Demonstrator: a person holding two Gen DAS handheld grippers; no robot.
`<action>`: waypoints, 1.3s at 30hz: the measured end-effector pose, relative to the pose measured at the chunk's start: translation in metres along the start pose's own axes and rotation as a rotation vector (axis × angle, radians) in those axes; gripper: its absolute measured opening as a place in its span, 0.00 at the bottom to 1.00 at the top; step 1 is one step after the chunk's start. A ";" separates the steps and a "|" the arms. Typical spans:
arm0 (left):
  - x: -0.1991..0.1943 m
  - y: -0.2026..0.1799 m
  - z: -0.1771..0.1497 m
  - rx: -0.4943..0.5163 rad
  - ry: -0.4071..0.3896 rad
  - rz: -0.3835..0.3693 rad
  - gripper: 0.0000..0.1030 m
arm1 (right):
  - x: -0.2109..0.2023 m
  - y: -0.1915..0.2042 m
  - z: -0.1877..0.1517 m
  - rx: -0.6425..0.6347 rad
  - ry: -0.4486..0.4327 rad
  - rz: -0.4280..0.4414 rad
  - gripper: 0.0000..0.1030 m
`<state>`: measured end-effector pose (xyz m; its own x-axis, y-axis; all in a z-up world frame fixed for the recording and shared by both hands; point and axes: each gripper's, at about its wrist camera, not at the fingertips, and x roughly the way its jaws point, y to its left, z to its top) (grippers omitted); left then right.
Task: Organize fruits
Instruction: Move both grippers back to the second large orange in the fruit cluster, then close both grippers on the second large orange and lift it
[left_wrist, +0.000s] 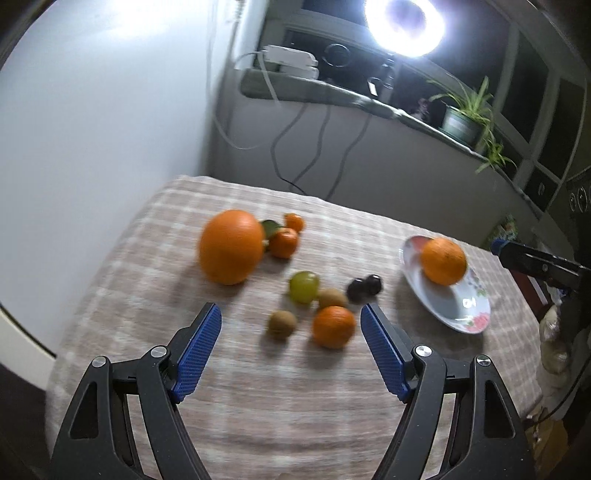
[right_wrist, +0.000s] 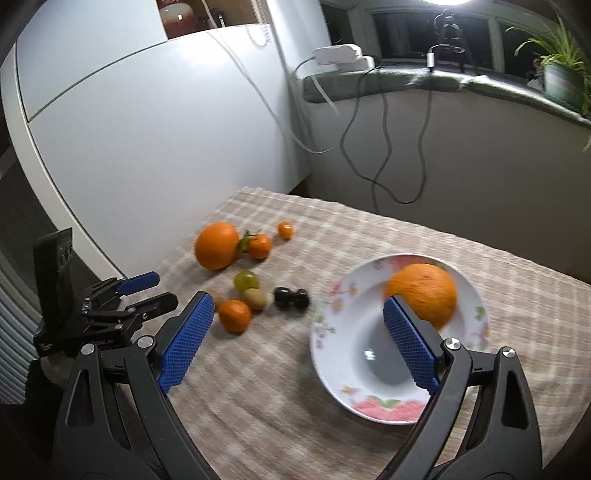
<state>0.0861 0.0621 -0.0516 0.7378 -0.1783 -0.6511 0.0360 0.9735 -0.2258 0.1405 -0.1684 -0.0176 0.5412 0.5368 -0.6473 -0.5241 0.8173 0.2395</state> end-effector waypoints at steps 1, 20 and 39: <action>0.000 0.005 0.000 -0.005 -0.003 0.004 0.76 | 0.004 0.003 0.001 -0.002 0.006 0.008 0.92; 0.029 0.036 -0.014 -0.040 0.065 -0.081 0.49 | 0.080 0.059 -0.020 -0.115 0.158 0.087 0.62; 0.057 0.066 0.018 -0.042 0.046 -0.045 0.47 | 0.145 0.086 0.042 -0.152 0.183 0.153 0.52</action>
<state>0.1429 0.1190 -0.0912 0.7044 -0.2294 -0.6717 0.0396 0.9576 -0.2854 0.2019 -0.0111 -0.0604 0.3273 0.5937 -0.7351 -0.6905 0.6813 0.2428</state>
